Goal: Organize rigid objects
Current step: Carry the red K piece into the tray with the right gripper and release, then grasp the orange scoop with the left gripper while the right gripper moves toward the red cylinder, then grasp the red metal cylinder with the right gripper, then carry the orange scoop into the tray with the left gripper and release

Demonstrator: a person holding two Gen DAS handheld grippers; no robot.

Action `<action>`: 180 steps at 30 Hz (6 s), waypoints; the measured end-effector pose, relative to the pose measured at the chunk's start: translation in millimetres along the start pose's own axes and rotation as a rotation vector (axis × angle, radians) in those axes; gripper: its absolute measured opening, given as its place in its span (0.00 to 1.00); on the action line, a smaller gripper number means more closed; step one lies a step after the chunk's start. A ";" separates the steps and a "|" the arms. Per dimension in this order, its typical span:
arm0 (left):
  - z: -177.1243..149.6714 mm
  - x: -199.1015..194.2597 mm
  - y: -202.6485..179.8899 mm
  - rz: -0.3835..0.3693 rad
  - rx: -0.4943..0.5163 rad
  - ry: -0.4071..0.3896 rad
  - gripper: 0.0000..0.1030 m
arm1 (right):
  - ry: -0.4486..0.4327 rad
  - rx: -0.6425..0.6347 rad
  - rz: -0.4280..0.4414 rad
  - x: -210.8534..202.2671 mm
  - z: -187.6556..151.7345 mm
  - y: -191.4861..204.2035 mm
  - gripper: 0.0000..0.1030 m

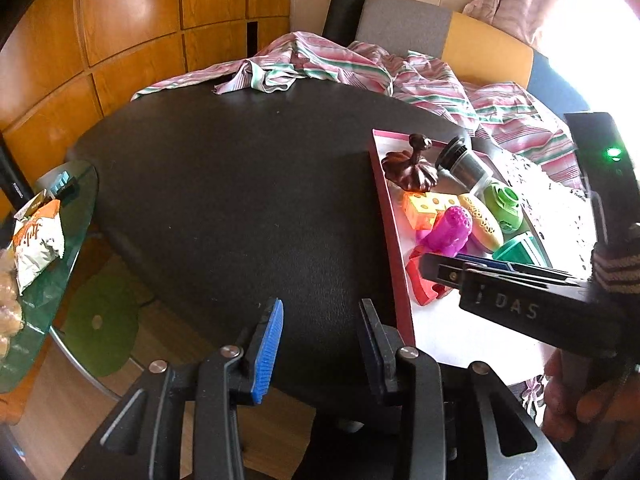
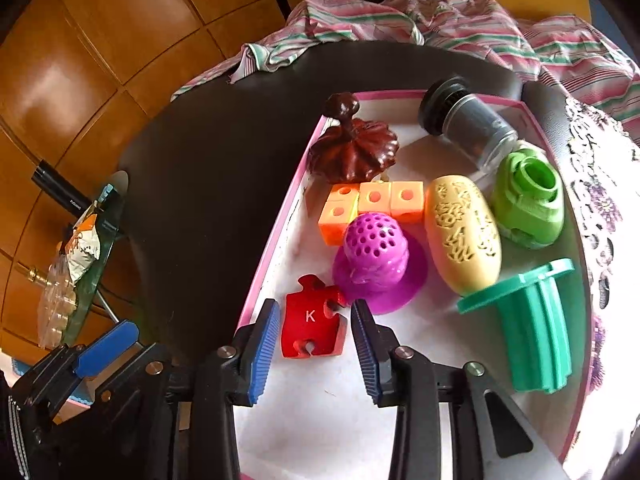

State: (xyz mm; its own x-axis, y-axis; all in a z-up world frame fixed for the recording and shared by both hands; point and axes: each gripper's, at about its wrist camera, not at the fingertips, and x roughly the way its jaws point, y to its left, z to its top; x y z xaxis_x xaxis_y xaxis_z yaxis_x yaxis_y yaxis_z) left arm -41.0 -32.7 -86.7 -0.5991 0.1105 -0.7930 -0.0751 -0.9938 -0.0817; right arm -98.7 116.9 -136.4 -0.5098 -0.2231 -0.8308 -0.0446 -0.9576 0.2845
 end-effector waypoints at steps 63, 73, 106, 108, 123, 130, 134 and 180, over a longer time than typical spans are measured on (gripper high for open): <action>3.5 -27.0 -152.6 -0.262 0.360 -0.040 0.38 | -0.145 1.064 -0.431 -245.3 -182.7 -347.5 0.41; -3.3 -33.8 -206.0 -0.355 0.472 -0.017 0.38 | -0.172 1.007 -0.097 -213.5 -145.5 -327.1 0.42; -80.0 25.6 -413.0 -0.644 0.807 0.314 0.26 | -0.359 0.961 -0.287 -270.0 -174.6 -362.7 0.43; -81.0 25.4 -410.4 -0.650 0.794 0.294 0.26 | -0.353 0.961 -0.293 -269.2 -174.5 -362.5 0.43; -60.3 0.6 -336.0 -0.609 0.684 0.177 0.26 | -0.232 0.918 -0.438 -256.6 -160.1 -378.3 0.45; -56.9 -8.0 -313.5 -0.617 0.635 0.184 0.26 | -0.203 0.919 -0.537 -250.3 -139.7 -415.8 0.76; -56.4 -11.7 -305.8 -0.623 0.621 0.189 0.26 | -0.189 0.904 -0.589 -241.9 -131.7 -426.1 0.80; -17.1 -32.5 -206.8 -0.418 0.407 0.051 0.26 | -0.031 0.343 -0.512 -149.9 -84.3 -350.0 0.74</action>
State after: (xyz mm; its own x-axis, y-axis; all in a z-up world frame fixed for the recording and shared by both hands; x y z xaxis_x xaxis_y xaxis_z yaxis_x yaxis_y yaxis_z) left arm 7.6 169.0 -54.3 -0.4142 0.4816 -0.7723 -0.6029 -0.7809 -0.1636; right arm 65.7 470.1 -151.7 -0.3751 0.2600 -0.8898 -0.5619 -0.8272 -0.0048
